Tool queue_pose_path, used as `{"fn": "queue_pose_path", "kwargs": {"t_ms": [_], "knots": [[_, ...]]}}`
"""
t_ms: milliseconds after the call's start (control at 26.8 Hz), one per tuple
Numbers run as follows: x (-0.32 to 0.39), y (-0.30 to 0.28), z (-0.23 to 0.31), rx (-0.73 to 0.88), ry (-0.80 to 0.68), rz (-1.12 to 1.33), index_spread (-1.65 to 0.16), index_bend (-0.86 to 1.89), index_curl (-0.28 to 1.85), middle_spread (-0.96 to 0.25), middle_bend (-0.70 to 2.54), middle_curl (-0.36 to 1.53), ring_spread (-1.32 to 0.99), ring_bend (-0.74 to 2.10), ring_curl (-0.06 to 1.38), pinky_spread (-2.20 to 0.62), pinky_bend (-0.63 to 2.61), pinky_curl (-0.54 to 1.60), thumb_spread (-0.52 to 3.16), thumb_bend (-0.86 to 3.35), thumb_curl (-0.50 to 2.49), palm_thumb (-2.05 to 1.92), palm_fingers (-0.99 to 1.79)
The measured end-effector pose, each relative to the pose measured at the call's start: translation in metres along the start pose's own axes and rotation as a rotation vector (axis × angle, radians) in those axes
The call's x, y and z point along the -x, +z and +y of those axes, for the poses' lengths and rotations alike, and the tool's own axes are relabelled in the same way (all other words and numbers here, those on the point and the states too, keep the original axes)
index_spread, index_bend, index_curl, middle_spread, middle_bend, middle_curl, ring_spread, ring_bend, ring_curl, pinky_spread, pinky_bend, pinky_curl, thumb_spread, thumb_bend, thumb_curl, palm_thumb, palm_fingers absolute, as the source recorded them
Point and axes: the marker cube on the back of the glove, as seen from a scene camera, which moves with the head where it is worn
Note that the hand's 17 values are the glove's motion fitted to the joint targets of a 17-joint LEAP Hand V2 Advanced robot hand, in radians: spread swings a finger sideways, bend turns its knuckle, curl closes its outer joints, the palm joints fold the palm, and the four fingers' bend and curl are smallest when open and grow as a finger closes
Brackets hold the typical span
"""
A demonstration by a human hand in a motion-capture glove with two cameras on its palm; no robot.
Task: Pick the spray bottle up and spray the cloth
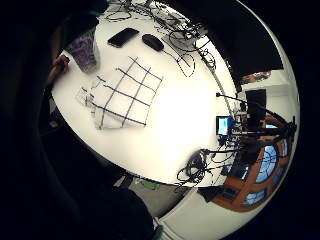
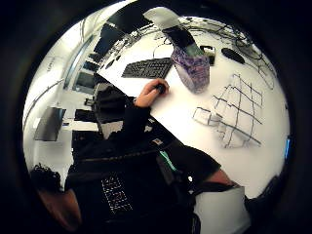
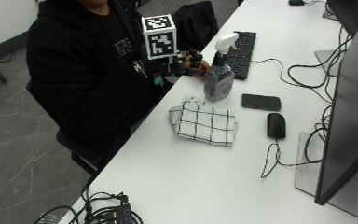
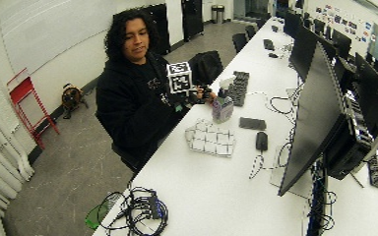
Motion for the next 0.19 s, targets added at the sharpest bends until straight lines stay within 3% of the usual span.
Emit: {"fn": "queue_pose_path", "kwargs": {"t_ms": [187], "knots": [[-0.0020,0.0126,0.0090,0.018,0.027,-0.010,-0.38,0.10,0.24,-0.07,0.20,0.32,-0.11,0.44,0.34,0.15,0.51,0.37,0.93,-0.04,0.37,0.44,0.16]]}}
